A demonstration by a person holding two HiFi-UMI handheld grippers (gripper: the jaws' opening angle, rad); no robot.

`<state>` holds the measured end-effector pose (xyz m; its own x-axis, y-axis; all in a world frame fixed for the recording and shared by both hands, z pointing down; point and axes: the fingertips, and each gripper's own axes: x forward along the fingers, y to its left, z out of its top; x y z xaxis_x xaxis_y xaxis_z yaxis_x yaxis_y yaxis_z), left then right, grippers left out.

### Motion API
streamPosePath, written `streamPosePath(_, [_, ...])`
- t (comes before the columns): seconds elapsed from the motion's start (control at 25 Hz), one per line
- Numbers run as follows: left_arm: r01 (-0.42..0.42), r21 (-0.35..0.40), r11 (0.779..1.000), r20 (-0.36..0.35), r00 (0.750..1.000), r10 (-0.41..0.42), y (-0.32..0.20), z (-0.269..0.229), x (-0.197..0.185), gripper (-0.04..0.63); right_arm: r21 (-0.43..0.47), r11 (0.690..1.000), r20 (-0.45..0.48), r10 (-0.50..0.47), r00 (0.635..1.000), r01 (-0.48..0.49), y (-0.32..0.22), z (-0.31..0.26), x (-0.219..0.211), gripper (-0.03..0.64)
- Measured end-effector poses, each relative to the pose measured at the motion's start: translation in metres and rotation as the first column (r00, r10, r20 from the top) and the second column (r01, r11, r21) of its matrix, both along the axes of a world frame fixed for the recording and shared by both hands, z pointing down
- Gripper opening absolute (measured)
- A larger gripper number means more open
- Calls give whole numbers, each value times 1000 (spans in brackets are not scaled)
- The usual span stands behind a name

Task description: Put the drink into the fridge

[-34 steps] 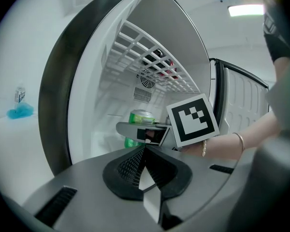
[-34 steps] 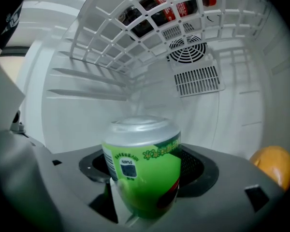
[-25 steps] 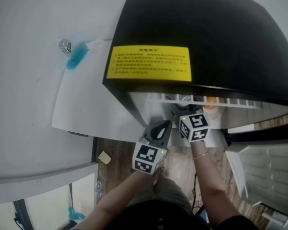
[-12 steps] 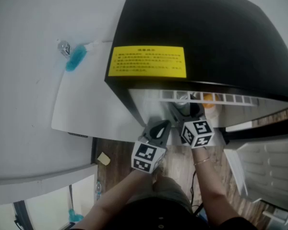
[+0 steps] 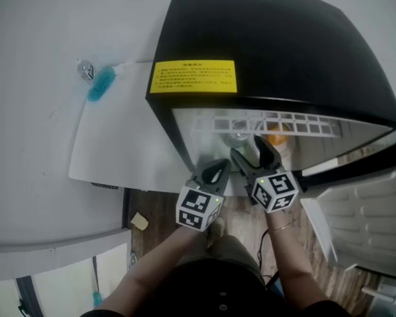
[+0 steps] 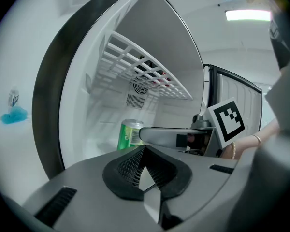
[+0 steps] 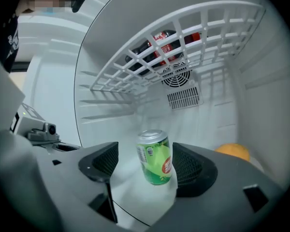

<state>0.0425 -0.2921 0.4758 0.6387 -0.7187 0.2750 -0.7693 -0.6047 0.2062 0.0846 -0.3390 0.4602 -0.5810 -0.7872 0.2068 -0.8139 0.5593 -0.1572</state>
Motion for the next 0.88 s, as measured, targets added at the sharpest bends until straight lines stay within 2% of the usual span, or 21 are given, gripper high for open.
streamPosePath(0.2, [-7,23,1000,-8,1000,7,0,-9,4,6,-6,1000,52,-27,998,27,17,-15,2,355])
streamPosePath(0.44, [-21,39,999,-29,999,22,0,-20,8,7,35,999,57,-16,998,14,27,-34,11,349])
streamPosePath(0.64, [-34,69,997,-32,999,36,1,-32,10,7,86,996,63,29,998,-35,32,-58,23,288])
streamPosePath(0.76, [-40,81,996,-28,999,43,2,-36,10,6,116,992,53,49,997,-55,38,-67,26,202])
streamPosePath(0.88, [-43,93,995,-38,998,47,4,-41,10,6,137,988,50,66,997,-72,42,-72,31,157])
